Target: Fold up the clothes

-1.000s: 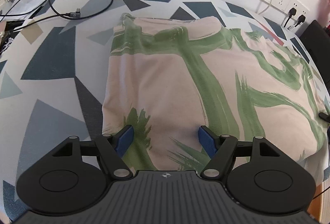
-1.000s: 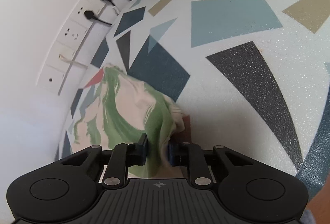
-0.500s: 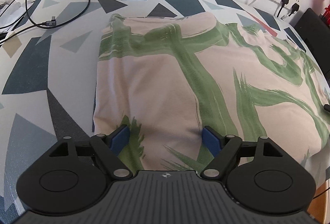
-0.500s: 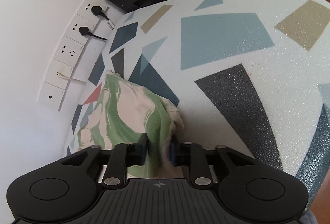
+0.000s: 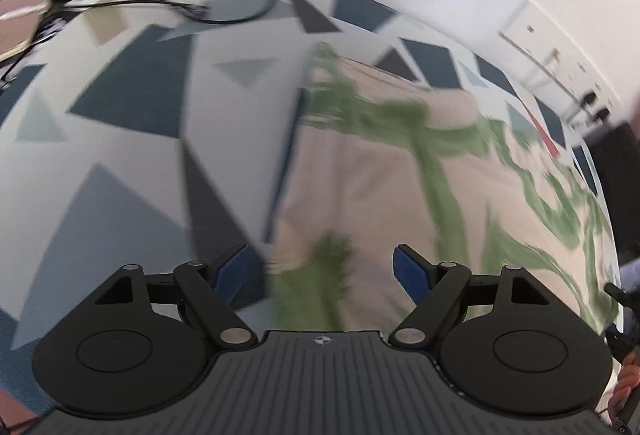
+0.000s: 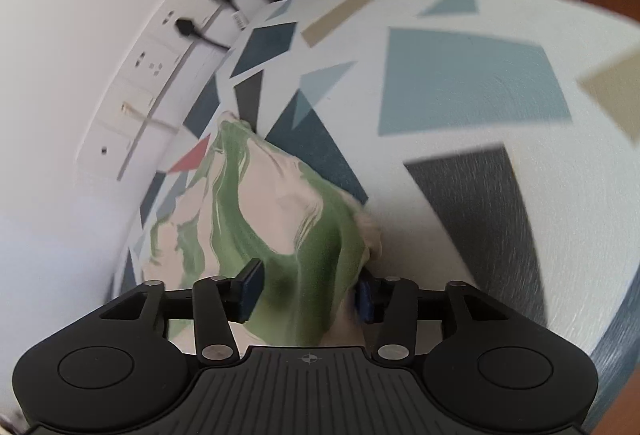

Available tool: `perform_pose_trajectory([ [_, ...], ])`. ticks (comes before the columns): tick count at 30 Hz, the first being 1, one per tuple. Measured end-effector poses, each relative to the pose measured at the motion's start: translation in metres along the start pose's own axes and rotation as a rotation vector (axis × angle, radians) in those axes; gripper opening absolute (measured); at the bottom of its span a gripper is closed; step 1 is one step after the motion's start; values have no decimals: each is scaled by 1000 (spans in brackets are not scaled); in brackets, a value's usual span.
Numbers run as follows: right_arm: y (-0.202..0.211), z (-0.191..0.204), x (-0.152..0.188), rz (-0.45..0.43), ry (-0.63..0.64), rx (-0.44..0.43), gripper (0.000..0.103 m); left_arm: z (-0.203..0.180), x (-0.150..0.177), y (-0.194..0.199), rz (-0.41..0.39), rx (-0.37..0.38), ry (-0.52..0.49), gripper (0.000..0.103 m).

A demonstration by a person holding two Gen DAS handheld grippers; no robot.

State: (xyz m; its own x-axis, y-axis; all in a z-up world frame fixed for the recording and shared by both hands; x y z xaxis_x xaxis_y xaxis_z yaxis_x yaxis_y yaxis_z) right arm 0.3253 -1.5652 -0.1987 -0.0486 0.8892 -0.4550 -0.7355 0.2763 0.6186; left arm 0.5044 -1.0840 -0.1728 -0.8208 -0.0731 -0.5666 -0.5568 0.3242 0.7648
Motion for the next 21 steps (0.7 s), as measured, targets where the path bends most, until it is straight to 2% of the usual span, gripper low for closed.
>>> perform_pose_trajectory([
  [3, 3, 5, -16, -54, 99, 32, 70, 8, -8, -4, -2, -25, -15, 80],
  [5, 2, 17, -27, -105, 179, 36, 96, 5, -13, -13, 8, -8, -16, 80],
  [6, 0, 25, -31, -119, 222, 24, 100, 3, -14, -18, 17, 0, -14, 80],
  [8, -8, 47, -35, -116, 321, -22, 102, -4, -18, -30, 36, 8, -21, 80],
  [14, -50, 93, -27, 15, 686, -93, 102, -26, -24, -56, 66, 9, -114, 80],
  [17, -63, 100, -20, 68, 770, -114, 102, -31, -25, -61, 64, 3, -137, 83],
  [21, -73, 97, -8, 130, 819, -106, 102, -35, -22, -64, 73, 38, -159, 99],
])
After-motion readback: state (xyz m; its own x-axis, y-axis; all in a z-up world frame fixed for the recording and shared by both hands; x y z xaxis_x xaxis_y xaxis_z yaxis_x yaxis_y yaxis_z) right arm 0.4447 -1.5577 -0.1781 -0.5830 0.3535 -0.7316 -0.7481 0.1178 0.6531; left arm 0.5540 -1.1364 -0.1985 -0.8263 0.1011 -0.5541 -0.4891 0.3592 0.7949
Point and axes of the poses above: each gripper's, at about its wrist camera, not at the fingertips, and y roughly against the way its jaws point, z to its left, x to its underside, the point moved 9 cm from there along -y, roughly the way its jaws point, and after that the axes turned 9 degrees about -z, right-handed, at the moved point
